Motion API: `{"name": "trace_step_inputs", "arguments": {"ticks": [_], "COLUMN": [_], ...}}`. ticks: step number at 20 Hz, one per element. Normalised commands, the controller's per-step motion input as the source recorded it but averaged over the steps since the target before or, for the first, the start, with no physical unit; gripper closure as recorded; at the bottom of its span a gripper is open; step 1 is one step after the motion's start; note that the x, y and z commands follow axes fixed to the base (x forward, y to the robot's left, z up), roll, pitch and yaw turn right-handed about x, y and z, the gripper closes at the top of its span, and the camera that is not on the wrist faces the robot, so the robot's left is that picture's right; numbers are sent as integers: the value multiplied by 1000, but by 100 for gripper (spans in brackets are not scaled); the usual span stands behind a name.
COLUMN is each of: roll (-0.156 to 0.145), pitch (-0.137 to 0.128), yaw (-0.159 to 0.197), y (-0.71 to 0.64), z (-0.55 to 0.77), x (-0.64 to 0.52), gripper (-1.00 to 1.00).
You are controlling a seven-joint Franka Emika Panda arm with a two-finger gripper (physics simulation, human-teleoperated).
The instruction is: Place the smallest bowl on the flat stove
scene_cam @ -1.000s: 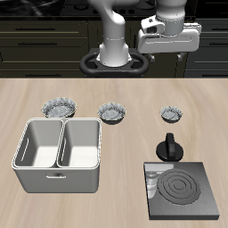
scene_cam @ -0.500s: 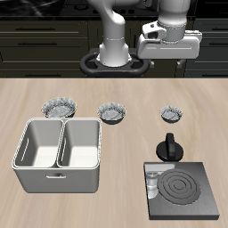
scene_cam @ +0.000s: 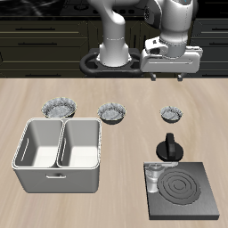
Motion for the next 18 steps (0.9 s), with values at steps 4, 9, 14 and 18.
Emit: {"name": "trace_step_inputs", "arguments": {"ticks": [4, 9, 14, 18], "roll": [36, 1, -25, -11], "pitch": [26, -8, 8, 3], "yaw": [3, 0, 25, 2], "y": [118, 20, -38, -9], "z": [-402, -238, -351, -310], "x": [-175, -48, 129, 38], "gripper": [-100, -100, -100, -100]}}
